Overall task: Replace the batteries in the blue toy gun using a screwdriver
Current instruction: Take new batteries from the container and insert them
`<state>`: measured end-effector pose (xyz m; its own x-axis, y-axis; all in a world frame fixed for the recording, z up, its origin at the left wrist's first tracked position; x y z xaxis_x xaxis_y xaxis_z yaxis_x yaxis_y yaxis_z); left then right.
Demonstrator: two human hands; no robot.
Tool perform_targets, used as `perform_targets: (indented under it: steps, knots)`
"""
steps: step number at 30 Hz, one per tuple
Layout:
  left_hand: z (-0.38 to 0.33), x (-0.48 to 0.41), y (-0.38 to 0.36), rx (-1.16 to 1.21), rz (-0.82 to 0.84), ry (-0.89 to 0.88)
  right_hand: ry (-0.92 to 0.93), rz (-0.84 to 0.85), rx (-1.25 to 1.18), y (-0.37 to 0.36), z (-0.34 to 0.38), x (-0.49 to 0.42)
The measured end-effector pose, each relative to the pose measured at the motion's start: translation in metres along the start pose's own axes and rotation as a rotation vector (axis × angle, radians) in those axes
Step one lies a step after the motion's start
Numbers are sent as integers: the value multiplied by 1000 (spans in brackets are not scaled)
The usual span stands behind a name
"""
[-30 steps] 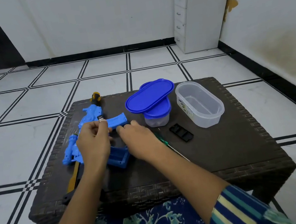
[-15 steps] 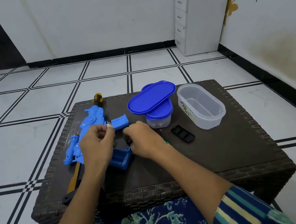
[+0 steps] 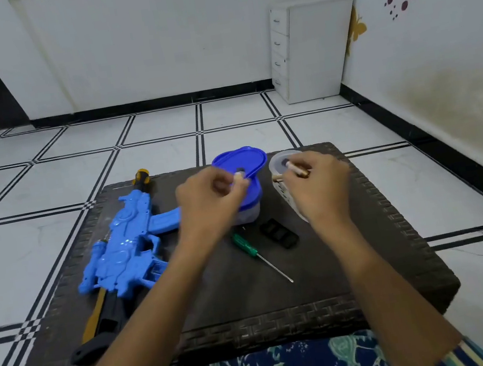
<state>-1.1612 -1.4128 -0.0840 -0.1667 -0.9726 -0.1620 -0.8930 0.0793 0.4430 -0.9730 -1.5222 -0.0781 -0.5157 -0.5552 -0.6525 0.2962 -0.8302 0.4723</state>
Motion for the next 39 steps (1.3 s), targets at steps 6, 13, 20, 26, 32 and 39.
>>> perform_targets:
  steps: [6,13,20,26,32,39]
  knots:
    - [-50,-11,-110,-129,189,-130,-28,47,124,7,-46,3]
    - [-23,-12,-139,-282,152,-81,20,173,185,0,-52,1]
    - [-37,-2,-100,-187,7,-145,6,82,76,16,-57,2]
    - [21,-49,-10,-518,-268,317,43,-142,31,37,-50,3]
    - [57,-62,3,-197,-36,442,1,-183,-45,32,-48,4]
    - [-80,13,-31,-298,-243,-445,-244,-151,-332,17,-65,8]
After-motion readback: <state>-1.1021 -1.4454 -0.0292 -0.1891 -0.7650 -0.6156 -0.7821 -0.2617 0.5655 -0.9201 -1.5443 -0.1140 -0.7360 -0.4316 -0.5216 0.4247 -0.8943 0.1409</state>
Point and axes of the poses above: each hand's wrist, its own x-axis away from the middle knuckle, its own y-axis out of the back of the hand, z = x × y, the point moved 10 cm from there along -x, towards the middle knuckle, and after that the axes turned 15 degrees about y, right-handed, at the moved point
